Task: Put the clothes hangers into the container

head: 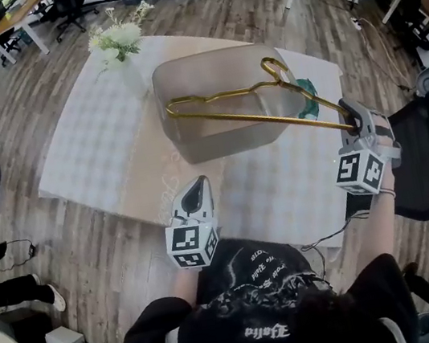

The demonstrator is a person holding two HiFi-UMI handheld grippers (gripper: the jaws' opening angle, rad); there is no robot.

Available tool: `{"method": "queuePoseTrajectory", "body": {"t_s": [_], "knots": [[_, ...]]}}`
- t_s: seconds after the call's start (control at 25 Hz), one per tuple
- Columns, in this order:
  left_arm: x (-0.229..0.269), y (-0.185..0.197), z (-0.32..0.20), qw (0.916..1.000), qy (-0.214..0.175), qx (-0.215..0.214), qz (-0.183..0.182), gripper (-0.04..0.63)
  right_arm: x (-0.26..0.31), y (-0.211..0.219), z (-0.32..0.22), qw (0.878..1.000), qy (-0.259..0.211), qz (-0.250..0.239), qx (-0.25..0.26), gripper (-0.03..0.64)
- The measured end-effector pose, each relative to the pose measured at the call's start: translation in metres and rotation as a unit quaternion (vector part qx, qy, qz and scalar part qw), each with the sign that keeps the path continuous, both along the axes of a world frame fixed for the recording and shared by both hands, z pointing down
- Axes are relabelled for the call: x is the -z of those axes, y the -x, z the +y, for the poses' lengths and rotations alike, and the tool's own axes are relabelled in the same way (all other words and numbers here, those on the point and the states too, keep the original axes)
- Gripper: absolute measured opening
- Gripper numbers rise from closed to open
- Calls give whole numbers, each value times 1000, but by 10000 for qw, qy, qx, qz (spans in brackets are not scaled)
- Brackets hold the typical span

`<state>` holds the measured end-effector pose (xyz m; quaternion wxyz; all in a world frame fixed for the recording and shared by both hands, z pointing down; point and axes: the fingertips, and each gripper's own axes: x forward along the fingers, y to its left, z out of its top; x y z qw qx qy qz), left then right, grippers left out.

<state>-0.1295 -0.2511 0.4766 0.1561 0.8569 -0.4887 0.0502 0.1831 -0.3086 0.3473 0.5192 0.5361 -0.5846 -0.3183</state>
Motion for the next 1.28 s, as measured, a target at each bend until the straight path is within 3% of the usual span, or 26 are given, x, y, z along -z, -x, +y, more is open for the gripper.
{"method": "queuePoseTrajectory", "body": {"t_s": [0.44,1.08,1.28], "knots": [[2,13,3,9995,-25,304,-83,20,-7,3,-56,9919,834,887,360,12],[-3,8,-3,9987,76,493,-78,20,-61,22,-120,9550,2068,1978,779,12],[-6,-4,-3,9991,140,380,-110,20,-76,37,-136,9484,2310,1980,889,12]]}}
